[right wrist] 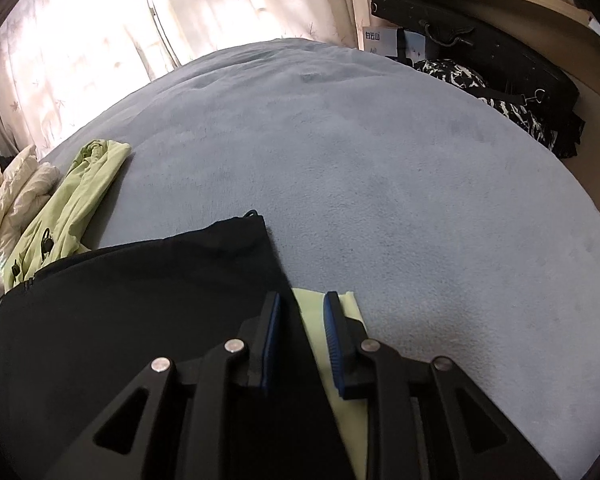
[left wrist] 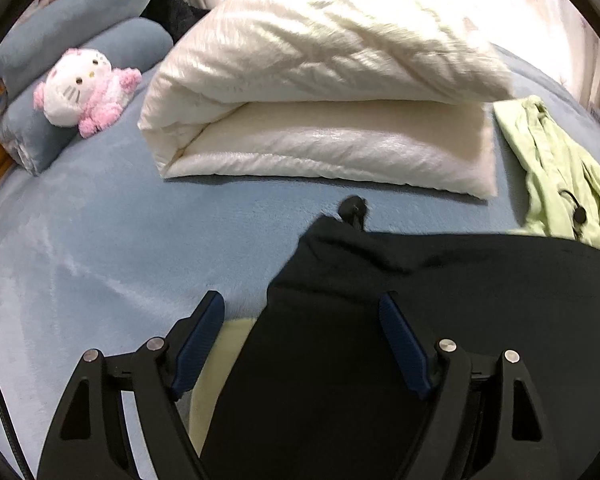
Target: Fold large clothes
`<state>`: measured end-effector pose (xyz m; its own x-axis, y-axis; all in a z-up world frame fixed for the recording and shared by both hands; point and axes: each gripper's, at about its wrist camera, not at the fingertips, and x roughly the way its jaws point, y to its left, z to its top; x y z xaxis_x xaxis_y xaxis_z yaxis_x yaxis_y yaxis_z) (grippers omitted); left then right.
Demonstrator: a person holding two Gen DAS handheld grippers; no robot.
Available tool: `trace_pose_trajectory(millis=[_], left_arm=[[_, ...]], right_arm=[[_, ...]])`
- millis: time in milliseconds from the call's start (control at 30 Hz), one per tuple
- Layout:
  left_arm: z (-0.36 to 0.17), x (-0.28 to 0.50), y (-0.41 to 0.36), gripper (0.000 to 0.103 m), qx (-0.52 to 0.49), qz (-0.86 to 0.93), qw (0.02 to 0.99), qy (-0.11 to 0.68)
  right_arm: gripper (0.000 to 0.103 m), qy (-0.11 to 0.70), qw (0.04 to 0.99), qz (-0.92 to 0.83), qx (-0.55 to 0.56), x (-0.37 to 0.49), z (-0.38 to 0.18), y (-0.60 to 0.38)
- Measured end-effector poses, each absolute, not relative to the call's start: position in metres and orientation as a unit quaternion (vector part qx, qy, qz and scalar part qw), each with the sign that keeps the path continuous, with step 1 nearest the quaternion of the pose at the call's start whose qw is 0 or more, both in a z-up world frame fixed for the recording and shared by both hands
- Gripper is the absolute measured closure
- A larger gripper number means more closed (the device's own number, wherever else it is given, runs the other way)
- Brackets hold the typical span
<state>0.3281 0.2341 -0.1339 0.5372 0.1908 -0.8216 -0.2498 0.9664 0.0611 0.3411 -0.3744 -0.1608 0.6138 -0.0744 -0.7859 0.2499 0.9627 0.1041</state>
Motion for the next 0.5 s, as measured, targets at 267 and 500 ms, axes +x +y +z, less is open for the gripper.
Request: trace_pose_trajectory(millis=[267, 500], left_arm=[[-0.085, 0.283, 0.2, 0.025, 0.013, 0.078, 0.89, 0.45], [-0.041, 0.239, 0.166, 0.025, 0.049, 0.035, 0.899, 0.433]], right_arm=[[0.067, 0.434, 0.892, -0.065, 0.109, 0.314, -0.134, -0.361], [0.061, 0.421, 0.9, -0.025, 0.106, 0.282, -0.097, -0.341]])
